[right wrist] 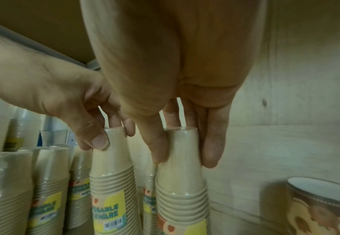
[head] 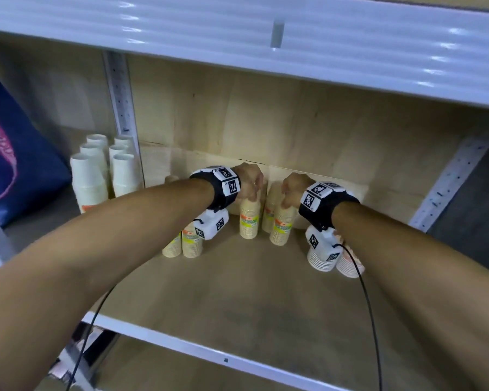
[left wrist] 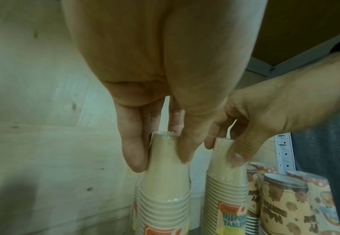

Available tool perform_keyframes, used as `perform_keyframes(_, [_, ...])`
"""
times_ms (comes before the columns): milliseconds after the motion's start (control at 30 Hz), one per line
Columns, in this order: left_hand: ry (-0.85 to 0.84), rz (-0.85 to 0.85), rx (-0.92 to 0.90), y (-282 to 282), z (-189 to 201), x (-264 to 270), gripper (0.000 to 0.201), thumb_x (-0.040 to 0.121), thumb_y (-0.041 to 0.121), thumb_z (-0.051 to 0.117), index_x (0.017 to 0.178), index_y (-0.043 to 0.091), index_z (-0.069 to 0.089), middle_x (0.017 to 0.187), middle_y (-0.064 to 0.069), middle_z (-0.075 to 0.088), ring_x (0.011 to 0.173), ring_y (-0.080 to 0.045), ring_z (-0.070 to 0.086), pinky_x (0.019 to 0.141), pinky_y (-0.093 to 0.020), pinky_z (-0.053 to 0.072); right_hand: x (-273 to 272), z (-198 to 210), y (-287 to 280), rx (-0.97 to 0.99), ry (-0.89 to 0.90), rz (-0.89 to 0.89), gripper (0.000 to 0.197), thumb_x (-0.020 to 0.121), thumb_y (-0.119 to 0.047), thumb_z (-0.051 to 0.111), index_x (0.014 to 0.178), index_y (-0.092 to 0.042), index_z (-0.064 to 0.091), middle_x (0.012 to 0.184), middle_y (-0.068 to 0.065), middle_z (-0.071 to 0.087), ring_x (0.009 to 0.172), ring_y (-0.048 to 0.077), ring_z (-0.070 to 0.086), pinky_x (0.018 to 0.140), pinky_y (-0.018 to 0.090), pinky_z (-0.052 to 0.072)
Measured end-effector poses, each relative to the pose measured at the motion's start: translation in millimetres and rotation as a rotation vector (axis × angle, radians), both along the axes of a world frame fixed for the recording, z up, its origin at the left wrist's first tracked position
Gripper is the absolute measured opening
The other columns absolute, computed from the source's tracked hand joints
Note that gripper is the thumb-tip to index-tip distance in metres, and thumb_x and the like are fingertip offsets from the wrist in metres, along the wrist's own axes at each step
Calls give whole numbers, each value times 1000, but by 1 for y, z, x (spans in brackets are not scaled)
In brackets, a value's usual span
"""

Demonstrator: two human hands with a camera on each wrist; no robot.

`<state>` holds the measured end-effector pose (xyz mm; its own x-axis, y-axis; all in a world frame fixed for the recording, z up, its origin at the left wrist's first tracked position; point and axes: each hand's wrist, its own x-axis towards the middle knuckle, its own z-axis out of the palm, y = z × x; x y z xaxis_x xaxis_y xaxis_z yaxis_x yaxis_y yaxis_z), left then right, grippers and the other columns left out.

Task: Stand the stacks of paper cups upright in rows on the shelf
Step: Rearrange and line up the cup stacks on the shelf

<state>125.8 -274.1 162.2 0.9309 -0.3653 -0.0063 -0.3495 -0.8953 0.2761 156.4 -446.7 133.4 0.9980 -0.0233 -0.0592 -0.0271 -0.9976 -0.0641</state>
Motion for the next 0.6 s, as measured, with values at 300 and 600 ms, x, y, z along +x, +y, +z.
perform_keyframes(300, [37,-12,75,-17,-16,34,36,87,16,72,121,10,65,121,-9,63,92,-20,55,74,-27,44,33,-18,-26,32,34,-22,46,60,-29,71,104,-24,58,99,2,61,84,25,64,74,40,58])
perform_keyframes(600, [67,-43,78,-20,-29,56,33,85,18,73,116,11,66,115,-7,66,92,-20,57,73,-28,44,27,-15,-25,41,-1,14,43,68,-12,75,108,-14,61,104,8,64,90,26,65,79,35,58])
